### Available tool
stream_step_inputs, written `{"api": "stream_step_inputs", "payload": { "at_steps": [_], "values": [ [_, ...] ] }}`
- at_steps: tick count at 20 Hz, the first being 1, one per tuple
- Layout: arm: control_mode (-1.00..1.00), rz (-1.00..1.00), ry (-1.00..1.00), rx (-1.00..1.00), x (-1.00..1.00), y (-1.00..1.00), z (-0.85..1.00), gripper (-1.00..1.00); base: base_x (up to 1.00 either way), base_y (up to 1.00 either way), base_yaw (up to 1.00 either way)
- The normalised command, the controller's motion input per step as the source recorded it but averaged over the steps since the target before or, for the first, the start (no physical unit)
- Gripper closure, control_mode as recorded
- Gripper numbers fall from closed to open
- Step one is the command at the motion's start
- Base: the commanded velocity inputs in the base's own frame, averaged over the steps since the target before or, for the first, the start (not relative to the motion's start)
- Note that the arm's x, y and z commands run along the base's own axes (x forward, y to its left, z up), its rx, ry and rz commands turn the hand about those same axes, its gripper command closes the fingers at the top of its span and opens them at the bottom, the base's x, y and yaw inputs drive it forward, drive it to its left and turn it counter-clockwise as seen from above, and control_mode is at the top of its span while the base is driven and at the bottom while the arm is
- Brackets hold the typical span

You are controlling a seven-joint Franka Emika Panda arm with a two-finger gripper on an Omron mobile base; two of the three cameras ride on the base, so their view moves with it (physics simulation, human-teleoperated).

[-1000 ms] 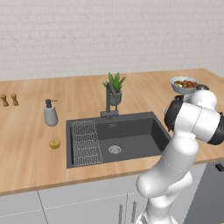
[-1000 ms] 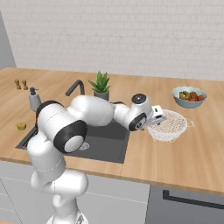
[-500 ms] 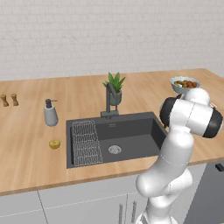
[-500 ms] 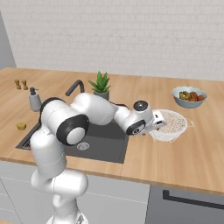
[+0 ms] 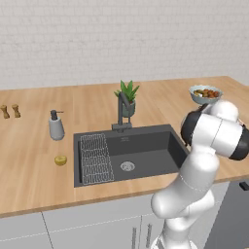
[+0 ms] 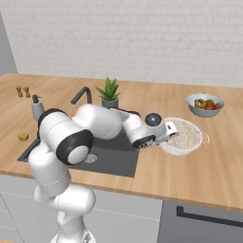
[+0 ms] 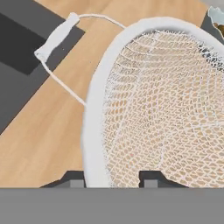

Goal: Put the colander in the sink, put the kiwi in the colander, and turn on the sink faucet and pour water over the colander.

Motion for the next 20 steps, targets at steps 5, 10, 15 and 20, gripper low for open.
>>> {"api": "stream_step_inputs", "payload": {
  "at_steps": [5,10,15,20],
  "values": [
    [-1.00,0.28,-0.11,-0.01,-0.30,0.41,0.07,1.00,0.00,0.00,0.00],
    [-1.00,0.53,-0.13,-0.10,-0.40,0.57,0.39,1.00,0.00,0.00,0.00],
    [-1.00,0.65,-0.08,-0.15,-0.31,0.62,0.61,1.00,0.00,0.00,0.00],
    [-1.00,0.67,-0.10,-0.19,-0.27,0.54,0.58,1.00,0.00,0.00,0.00]
  ]
}}
